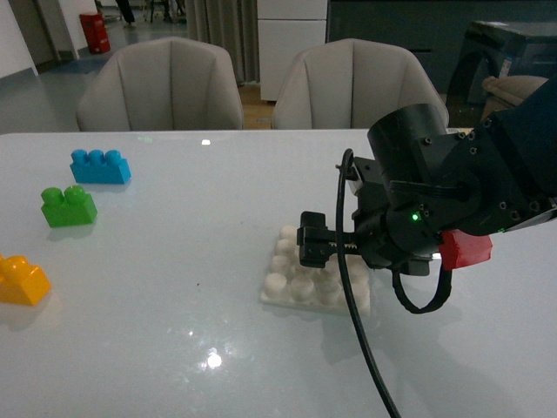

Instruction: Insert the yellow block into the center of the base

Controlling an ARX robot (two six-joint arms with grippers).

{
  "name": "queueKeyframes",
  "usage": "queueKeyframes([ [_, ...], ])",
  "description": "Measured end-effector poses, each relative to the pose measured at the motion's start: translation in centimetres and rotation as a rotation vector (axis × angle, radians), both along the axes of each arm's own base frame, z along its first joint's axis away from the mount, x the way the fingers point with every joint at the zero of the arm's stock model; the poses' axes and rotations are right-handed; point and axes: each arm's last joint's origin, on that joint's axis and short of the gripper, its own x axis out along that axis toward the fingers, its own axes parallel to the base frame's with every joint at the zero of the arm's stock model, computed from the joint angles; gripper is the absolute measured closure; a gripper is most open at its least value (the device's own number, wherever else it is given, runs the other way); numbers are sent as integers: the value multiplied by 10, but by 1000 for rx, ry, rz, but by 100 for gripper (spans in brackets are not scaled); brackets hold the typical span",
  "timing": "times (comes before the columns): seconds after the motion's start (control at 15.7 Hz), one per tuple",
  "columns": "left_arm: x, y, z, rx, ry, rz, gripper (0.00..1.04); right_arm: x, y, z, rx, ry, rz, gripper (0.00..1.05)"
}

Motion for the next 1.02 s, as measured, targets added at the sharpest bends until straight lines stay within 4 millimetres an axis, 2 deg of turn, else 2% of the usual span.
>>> queueKeyframes([
  [0.83, 0, 0, 0, 0, 0, 0, 7, 15, 68, 3, 8, -4, 88, 6],
  [1.02, 0, 0, 0, 0, 0, 0, 7, 16, 76, 3, 6, -6, 99, 6],
])
